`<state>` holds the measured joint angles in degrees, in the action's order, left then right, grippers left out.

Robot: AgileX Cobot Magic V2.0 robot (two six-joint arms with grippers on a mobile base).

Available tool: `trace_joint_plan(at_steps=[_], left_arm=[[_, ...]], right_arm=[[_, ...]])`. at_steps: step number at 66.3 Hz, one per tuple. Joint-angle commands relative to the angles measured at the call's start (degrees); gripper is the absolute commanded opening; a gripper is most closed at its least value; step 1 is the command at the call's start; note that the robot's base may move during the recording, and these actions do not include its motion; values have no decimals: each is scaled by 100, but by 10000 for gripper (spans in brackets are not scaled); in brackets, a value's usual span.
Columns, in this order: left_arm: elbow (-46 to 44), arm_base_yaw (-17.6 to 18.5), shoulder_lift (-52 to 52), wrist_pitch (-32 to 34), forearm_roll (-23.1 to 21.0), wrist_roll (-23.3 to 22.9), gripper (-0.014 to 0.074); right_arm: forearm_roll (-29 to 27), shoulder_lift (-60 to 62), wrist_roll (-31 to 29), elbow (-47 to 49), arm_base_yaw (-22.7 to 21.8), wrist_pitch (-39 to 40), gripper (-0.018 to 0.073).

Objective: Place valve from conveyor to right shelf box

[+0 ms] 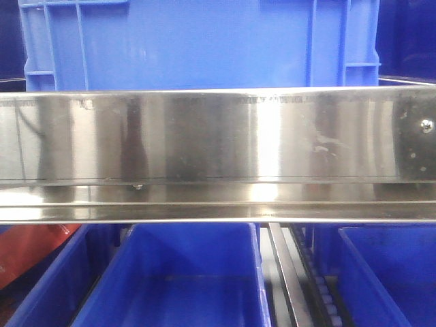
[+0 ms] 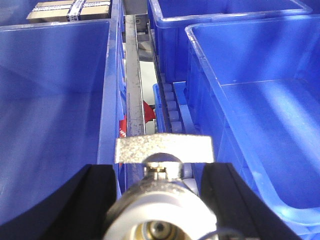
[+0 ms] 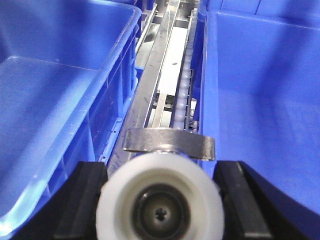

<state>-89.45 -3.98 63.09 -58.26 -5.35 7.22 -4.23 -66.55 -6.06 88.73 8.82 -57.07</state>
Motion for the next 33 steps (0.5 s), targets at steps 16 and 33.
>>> trace_joint_plan(at_steps=[16,33], left_arm=[[-54,39,-52,438,-40,-38,-111],[-54,39,135,764,-649,130,-111]], right_arm=[[36,85,-2,98,3,392,-153],[-155,49,-2,217,3,514,-153]])
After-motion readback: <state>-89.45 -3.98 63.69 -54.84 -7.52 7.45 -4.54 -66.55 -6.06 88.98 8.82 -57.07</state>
